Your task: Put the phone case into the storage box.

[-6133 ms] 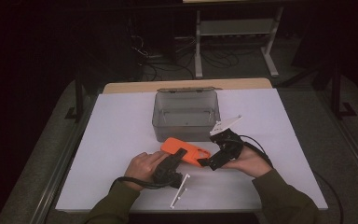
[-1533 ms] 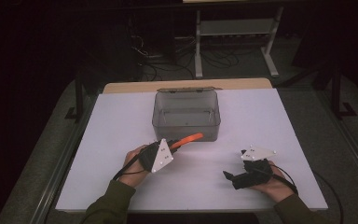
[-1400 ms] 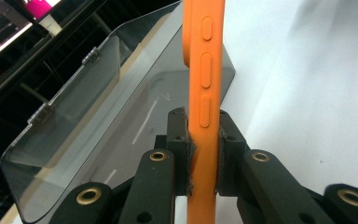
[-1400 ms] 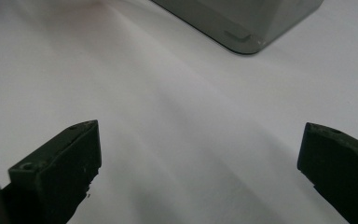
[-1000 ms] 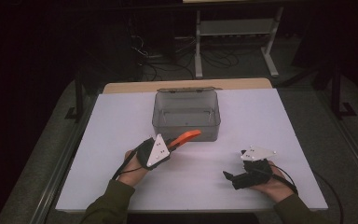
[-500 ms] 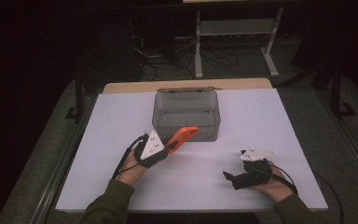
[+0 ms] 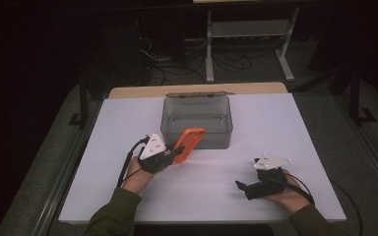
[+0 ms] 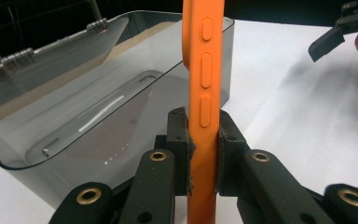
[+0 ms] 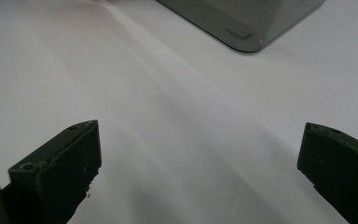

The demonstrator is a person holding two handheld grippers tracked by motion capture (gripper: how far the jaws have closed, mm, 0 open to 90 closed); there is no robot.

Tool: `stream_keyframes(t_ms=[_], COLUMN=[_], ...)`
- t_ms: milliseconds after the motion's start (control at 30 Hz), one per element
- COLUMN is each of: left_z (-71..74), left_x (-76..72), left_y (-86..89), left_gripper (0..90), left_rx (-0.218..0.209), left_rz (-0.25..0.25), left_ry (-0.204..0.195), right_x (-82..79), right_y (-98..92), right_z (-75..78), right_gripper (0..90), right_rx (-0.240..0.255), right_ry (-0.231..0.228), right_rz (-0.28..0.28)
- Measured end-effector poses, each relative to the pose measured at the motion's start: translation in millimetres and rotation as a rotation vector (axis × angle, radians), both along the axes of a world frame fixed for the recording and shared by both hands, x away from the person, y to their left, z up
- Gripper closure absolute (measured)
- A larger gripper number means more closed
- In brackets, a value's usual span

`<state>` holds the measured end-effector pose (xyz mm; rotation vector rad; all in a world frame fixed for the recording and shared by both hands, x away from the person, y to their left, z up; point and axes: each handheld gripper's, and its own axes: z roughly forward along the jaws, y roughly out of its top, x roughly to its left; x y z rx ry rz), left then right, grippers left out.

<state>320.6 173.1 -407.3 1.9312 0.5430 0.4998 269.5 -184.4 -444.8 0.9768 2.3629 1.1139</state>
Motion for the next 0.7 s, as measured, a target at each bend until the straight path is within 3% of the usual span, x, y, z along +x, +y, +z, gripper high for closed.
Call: stream_keyframes(t_ms=[200, 700], left_z=[-0.3, 6.3], left_x=[1.8, 0.6], left_y=[2.1, 2.0], left_gripper=[79.1, 79.1], left_rx=[-0.018, -0.022], left_rz=[-0.004, -0.008], left_ry=[0.029, 0.023], right_x=[0.0, -0.2], right_y=[0.0, 0.5], right_z=[0.0, -0.1], right_gripper=[0.0, 0.0], right_rx=[0.000, -0.004], right_ry=[0.002, 0.001], right_rz=[-0.001, 0.000])
